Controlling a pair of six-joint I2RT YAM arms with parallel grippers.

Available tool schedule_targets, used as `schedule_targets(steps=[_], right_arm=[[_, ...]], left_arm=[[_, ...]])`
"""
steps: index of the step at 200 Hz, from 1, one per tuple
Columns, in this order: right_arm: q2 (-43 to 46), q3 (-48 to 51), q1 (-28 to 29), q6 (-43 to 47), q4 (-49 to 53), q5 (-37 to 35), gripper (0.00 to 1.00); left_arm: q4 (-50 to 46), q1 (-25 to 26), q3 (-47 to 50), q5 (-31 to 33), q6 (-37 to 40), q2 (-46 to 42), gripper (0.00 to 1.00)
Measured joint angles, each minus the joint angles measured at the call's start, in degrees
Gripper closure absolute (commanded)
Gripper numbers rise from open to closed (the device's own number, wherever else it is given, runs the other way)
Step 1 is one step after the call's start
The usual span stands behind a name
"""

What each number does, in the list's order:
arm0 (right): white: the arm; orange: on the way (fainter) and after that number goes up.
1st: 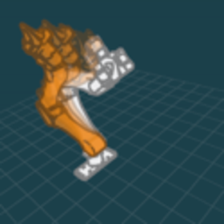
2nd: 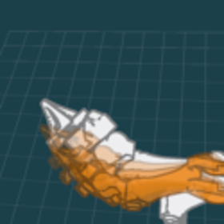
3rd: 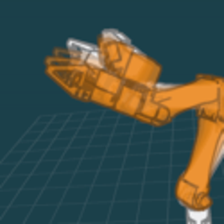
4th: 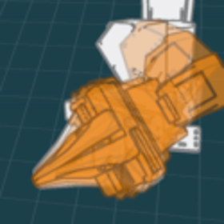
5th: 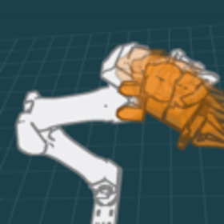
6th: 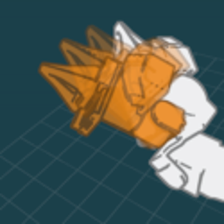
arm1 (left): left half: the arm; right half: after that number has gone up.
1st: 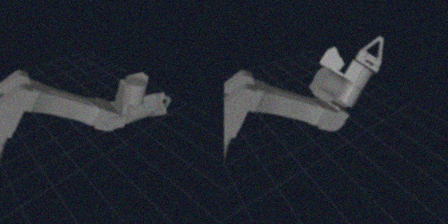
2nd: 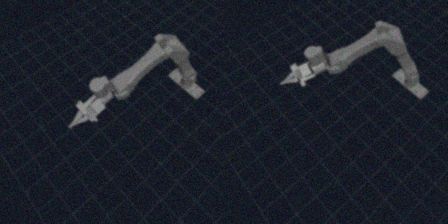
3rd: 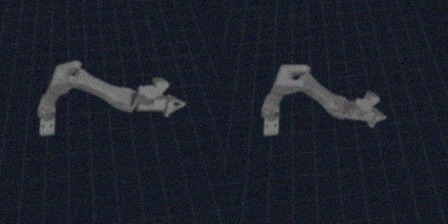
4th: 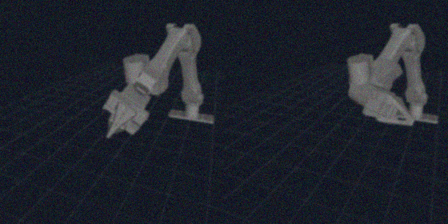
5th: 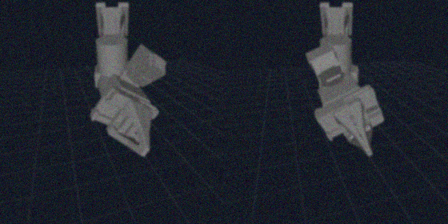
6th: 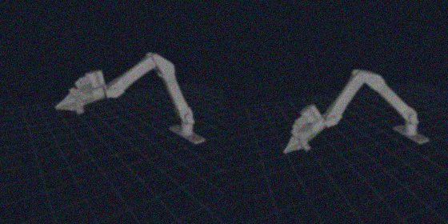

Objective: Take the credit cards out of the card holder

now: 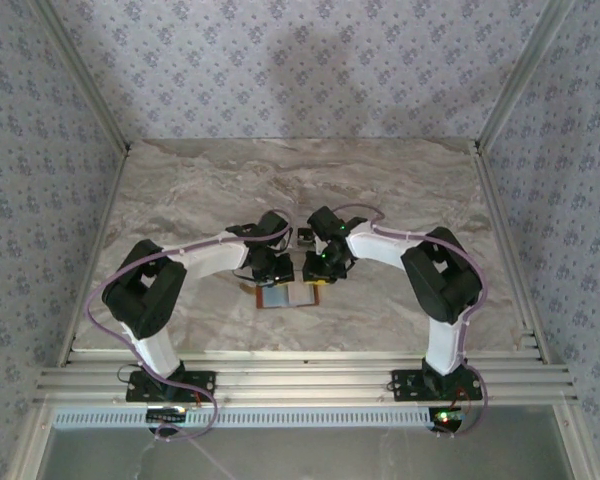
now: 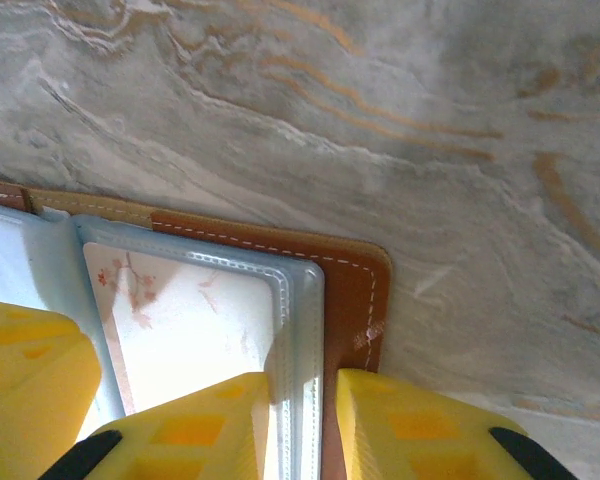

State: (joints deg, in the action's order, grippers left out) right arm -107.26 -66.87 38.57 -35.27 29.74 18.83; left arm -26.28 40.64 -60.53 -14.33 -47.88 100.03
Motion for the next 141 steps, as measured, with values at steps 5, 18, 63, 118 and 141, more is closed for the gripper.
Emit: schedule_targets(steps=[5,18,63,118,141], right_arm=[[0.3,0.3,0.0,0.0,0.0,-0.1,0.72],[0.9,1.0,0.0,0.0,0.1,-0.5,0.72],[1.7,2.0,0.0,0.0,0.3,-1.1,0.72],[1.9,2.2,0.0,0.0,0.3,-1.1,0.73],[2.0,2.4,0.0,0.0,0.2,-1.1,0.73]], left_arm=[[0.0,0.0,-0.2,-0.1,0.0,0.0,0.83],[0.1,0.0,-0.6,-0.5,0.0,0.1,0.83],[0.9,0.4,-1.3,-1.6,0.0,0.9,0.84],[0.8,1.2,-1.2,-2.0,0.0,2.6,0.85],[0.7,1.4,-1.2,-1.7,0.0,2.8,0.85]])
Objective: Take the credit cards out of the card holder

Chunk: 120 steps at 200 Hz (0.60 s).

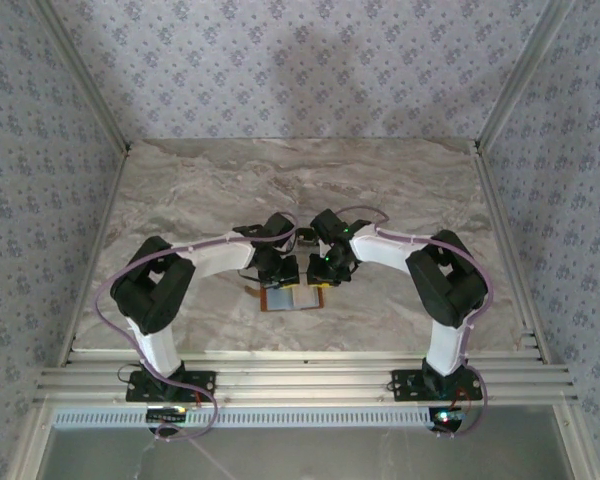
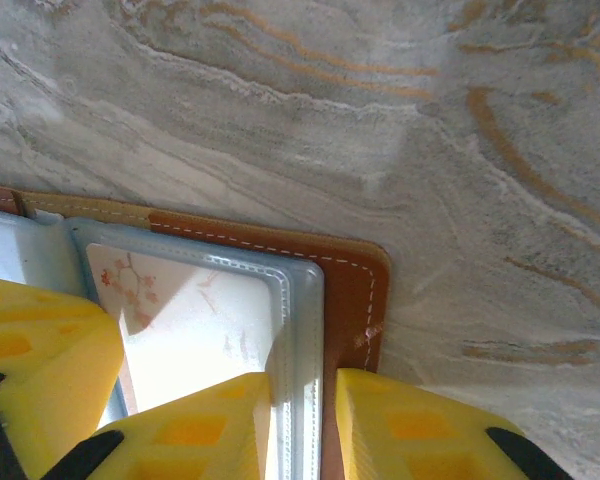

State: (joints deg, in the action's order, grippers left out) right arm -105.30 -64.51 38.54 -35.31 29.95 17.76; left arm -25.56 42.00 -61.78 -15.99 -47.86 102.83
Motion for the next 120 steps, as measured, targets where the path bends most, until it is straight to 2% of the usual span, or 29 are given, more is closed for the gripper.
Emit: schedule_targets(steps=[120], right_arm=[[0.7,1.1,-0.1,-1.3,-1.2,0.0,0.73]], left_arm=[[-3.1,0.5,0.0,4.6,0.9,-0.8,0.86]])
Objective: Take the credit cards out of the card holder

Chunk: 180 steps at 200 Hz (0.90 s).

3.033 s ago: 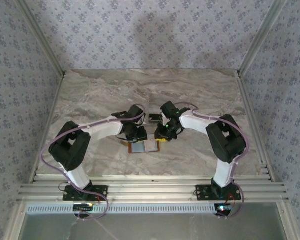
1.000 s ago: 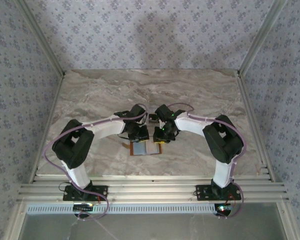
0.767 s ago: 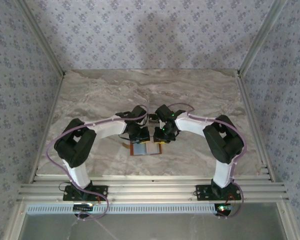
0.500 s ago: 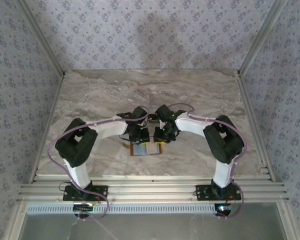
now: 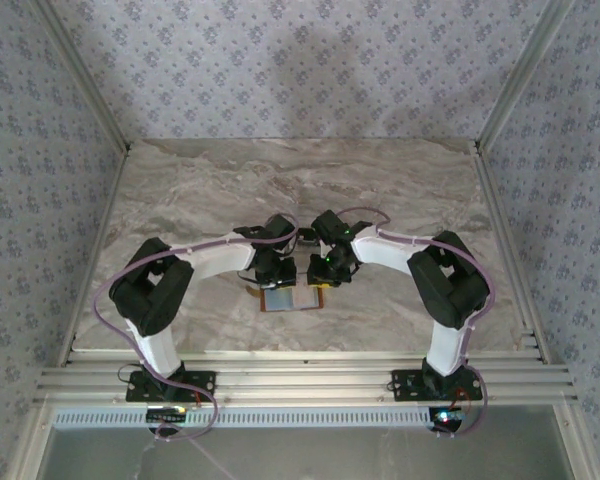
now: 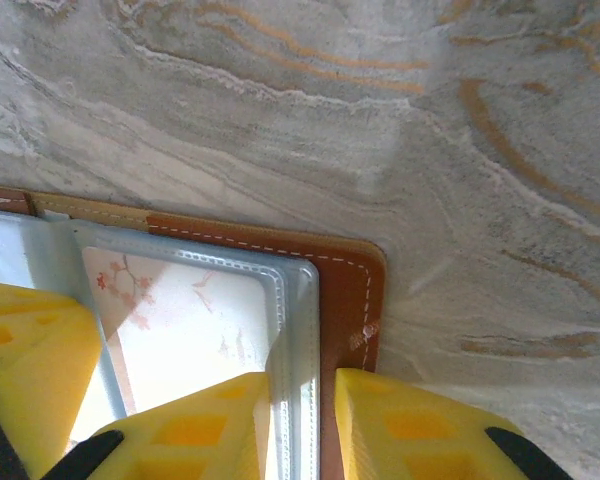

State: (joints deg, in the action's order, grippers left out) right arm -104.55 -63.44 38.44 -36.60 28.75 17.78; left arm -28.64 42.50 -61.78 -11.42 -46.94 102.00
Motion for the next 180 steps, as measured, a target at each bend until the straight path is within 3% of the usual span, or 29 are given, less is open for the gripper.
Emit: schedule_targets(steps=[106,180], right_arm=[[4.9,1.3,-0.2,-2.2,1.4,0.9,0.71],[1.5,1.3,0.4,-3.0,-0.9,3.2,0.71]], left_arm=[[-1.1,0.0,0.3,0.5,1.0,-1.6,0.89],[2.0,0.0,1.6,-2.6,-0.5,-5.8,0.88]])
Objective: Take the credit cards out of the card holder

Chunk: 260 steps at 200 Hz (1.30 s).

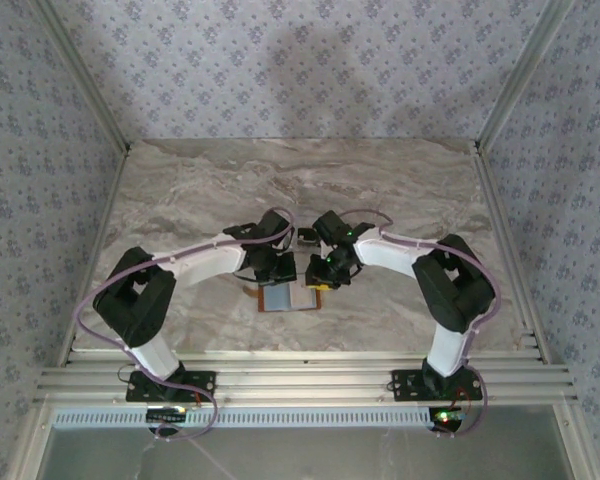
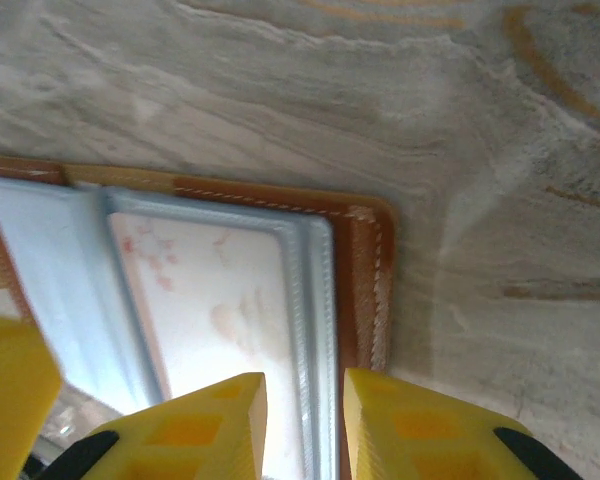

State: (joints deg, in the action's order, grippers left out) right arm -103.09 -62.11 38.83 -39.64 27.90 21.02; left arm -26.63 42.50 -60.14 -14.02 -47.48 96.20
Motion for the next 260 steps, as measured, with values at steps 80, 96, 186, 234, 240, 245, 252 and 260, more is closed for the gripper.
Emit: schedule_targets(steps=[80,96,186,234,240,245,252,260], right_arm=[[-1.3,0.1,0.0,0.0,-1.0,1.1,0.72],[-1.3,0.2,-0.1,0.0,-1.1,1.1,0.72],[-1.3,0.4,-0.2,0.0,-1.3,1.3,0.72],[-0.9,0.8,-0.3,0.0,-1.6,1.3,0.72],[-0.8,0.9,-0.4,0.0,-1.8,1.3,0.72],[-0.8,1.0,-0.5,0.0,-1.9,1.3,0.72],[-0.8,1.1,-0.6,0.0,-2.0,1.4,0.72],[-0.8,1.2,-0.7,0.0,-2.2,1.5,0.72]], left_arm=[[3.3,0.0,4.5,-2.8,-2.8,0.8,0.89],[3.3,0.0,4.5,-2.7,-2.8,1.1,0.89],[1.9,0.0,4.4,-0.7,-2.5,1.8,0.83],[1.0,0.4,3.7,0.3,-1.8,2.2,0.82],[0.7,0.5,3.5,0.5,-1.6,2.3,0.82],[0.5,0.7,3.3,0.8,-1.6,2.3,0.83],[0.0,0.8,3.0,1.3,-1.6,2.3,0.83],[-0.7,1.0,2.6,2.0,-1.4,2.3,0.83]])
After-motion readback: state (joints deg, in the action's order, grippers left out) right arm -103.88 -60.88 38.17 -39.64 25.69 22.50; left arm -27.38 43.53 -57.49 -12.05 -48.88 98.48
